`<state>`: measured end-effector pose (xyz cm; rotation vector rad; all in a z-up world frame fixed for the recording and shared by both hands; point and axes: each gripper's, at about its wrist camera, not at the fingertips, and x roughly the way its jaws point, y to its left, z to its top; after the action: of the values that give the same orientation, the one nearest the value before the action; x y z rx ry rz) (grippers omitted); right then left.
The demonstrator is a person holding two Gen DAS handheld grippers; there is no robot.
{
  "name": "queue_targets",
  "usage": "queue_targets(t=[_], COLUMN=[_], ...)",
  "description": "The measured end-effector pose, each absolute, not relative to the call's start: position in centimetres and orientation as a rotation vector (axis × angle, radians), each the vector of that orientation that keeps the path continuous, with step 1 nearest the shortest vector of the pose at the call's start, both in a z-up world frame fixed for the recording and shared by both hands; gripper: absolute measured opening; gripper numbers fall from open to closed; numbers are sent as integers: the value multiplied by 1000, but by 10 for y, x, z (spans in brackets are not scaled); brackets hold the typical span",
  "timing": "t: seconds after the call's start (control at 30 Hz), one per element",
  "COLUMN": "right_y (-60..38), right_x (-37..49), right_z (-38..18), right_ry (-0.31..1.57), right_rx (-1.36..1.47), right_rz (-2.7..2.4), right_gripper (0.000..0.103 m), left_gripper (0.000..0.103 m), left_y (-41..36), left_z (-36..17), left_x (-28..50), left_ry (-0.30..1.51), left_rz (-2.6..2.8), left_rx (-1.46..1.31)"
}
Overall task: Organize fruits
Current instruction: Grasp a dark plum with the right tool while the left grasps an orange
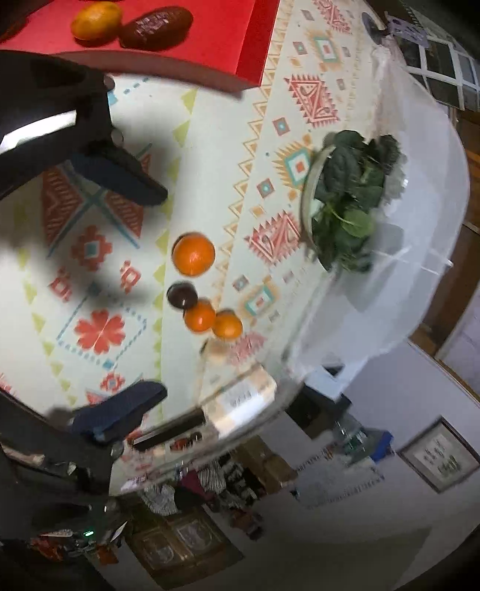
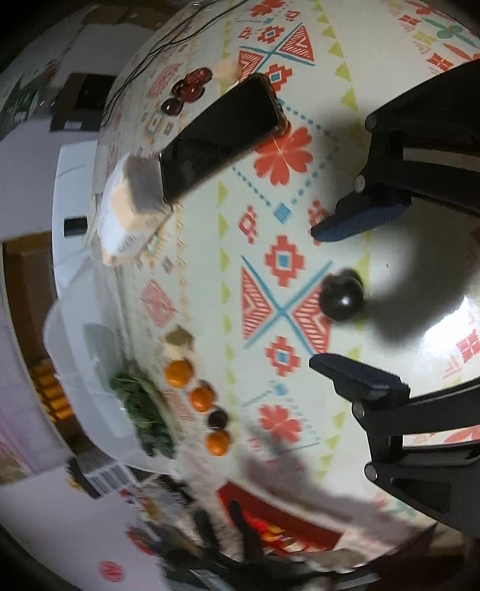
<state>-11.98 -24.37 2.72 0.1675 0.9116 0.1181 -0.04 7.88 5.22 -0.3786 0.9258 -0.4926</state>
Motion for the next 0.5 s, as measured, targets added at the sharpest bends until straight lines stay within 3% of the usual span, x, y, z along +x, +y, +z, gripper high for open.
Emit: queue_targets(t=[0.13,0.3,0.47,0.5], right_y=[-234,-236,-238,-237], right_x=[-115,-114,-114,-114], right_z=[16,14,15,15], right_ry=[948,946,946,945], right_rx=[126,124,138,138], right_rz=[128,122,124,125], right_gripper=[48,35,32,32], left_gripper=[75,75,75,71], left_y=[64,46,32,30], left_z=[41,30,17,14], left_x=[19,32,42,43], left_ry=[940,933,939,946], left_rz=[-440,-418,-404,-402], left_rx=[-288,-176,-110,-103])
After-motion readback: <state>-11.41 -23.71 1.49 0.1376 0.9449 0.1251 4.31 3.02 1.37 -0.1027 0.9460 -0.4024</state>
